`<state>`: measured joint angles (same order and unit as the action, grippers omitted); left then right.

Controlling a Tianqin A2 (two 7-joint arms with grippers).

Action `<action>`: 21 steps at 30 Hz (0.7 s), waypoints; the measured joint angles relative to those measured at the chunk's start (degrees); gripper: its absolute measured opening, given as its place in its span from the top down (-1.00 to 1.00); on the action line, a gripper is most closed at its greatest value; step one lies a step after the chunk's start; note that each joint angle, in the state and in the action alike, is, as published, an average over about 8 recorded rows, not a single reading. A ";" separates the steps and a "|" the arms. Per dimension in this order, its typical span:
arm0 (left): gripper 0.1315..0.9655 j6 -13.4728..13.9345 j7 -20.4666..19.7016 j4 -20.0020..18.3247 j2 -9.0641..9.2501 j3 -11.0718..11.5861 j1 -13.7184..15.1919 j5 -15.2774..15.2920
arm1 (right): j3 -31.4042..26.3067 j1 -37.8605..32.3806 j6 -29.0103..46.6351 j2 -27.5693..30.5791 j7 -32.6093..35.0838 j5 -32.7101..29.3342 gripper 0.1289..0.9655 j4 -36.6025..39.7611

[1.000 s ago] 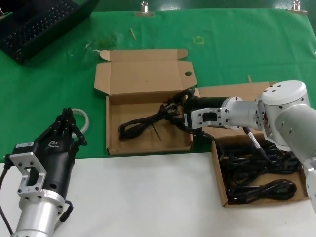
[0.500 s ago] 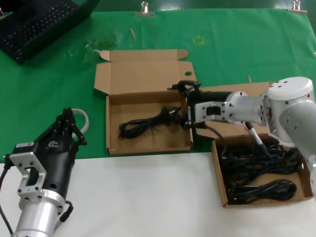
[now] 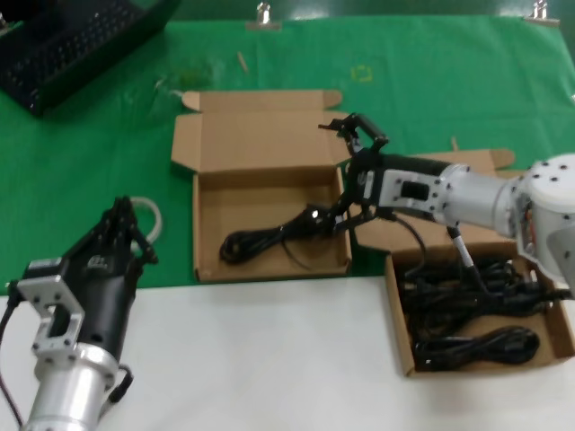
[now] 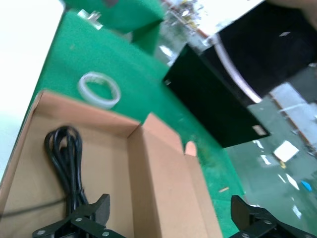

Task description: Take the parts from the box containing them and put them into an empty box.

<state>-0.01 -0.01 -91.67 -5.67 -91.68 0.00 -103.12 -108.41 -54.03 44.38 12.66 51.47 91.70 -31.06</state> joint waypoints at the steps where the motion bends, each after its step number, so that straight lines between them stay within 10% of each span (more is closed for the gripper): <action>1: 0.94 0.00 0.00 0.00 0.00 0.00 0.00 0.00 | 0.27 1.73 -0.25 0.60 -1.85 0.45 -0.46 -2.80; 11: 0.94 0.00 0.00 0.00 0.01 0.00 0.00 0.00 | 4.13 18.11 -6.83 4.49 -16.73 4.59 -0.82 -24.88; 21: 0.92 0.00 0.00 0.00 0.01 0.00 0.00 0.00 | 4.89 20.18 -7.89 4.75 -18.08 5.34 -0.97 -27.12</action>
<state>-0.01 -0.02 -91.67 -5.66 -91.68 0.00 -103.12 -103.51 -33.85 36.50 17.42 33.40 97.04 -58.17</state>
